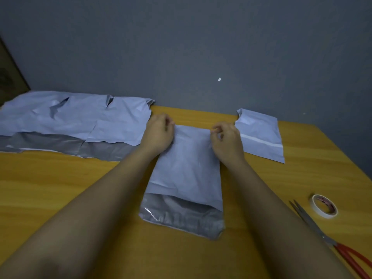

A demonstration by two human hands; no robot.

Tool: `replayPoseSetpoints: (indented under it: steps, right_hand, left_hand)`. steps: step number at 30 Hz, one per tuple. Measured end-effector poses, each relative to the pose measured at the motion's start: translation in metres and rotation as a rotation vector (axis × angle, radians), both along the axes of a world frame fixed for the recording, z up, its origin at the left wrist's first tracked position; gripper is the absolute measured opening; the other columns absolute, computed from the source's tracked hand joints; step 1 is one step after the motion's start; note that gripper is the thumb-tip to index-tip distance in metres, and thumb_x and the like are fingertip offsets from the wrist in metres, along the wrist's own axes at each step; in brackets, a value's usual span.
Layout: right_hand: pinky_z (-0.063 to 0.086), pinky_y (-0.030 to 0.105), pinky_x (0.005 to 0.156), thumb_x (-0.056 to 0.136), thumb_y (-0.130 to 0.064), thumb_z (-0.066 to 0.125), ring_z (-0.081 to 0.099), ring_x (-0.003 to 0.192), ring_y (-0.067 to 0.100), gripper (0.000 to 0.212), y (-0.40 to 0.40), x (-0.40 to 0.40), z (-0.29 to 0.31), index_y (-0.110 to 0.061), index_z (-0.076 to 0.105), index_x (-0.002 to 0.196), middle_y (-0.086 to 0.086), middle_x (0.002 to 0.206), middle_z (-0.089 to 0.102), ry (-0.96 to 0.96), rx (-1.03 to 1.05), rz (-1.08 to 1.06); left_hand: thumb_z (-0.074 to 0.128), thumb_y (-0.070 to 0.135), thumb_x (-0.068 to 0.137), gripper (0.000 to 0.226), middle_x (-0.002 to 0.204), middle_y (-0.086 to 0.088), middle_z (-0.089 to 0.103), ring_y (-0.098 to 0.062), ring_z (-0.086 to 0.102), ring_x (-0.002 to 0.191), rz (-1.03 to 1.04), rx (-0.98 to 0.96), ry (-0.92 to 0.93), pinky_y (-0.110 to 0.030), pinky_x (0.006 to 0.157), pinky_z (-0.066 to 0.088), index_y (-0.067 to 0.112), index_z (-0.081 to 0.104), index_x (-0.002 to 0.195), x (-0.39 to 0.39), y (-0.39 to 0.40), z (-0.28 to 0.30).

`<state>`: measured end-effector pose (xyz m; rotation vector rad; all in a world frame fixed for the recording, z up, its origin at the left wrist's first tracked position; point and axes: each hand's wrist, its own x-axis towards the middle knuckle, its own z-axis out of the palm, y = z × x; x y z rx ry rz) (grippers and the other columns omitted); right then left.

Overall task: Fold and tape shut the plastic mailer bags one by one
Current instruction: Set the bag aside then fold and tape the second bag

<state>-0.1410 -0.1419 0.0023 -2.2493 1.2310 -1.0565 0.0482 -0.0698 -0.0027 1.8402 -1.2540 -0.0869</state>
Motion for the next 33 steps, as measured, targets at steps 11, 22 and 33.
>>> replayPoseSetpoints:
  steps: [11,22,33]
  right_hand:
    - [0.030,0.032,0.106,0.093,-0.040,0.054,0.031,0.128,0.025,0.044,0.069,-0.014,-0.032,-0.020,0.049,0.132,0.007,0.137,0.034,0.455,-0.021,0.362]
    - [0.017,0.045,0.113,0.079,-0.073,0.051,0.001,0.145,0.024,0.085,0.075,-0.015,-0.003,-0.044,0.011,0.148,-0.011,0.157,0.001,0.743,0.297,0.278]
    - [0.016,0.044,0.114,0.083,-0.072,0.047,0.005,0.144,0.030,0.085,0.107,-0.045,0.005,-0.039,0.009,0.151,-0.001,0.160,0.007,0.883,0.296,0.294]
  left_hand:
    - [0.061,0.041,0.088,0.044,0.115,-0.010,0.051,-0.029,0.048,0.108,-0.365,0.300,-0.333,-0.039,0.091,0.041,0.013,0.051,0.122,-0.025,0.072,-0.033]
    - [0.046,0.057,0.090,0.067,0.150,-0.006,0.020,-0.026,0.016,0.138,-0.318,0.747,-0.553,-0.042,0.109,0.021,0.016,0.031,0.142,-0.042,0.079,0.005]
    - [0.040,0.068,0.087,0.091,0.159,-0.001,-0.004,-0.023,0.002,0.145,-0.274,0.832,-0.424,-0.045,0.114,0.010,0.017,0.002,0.152,-0.070,0.129,0.001]
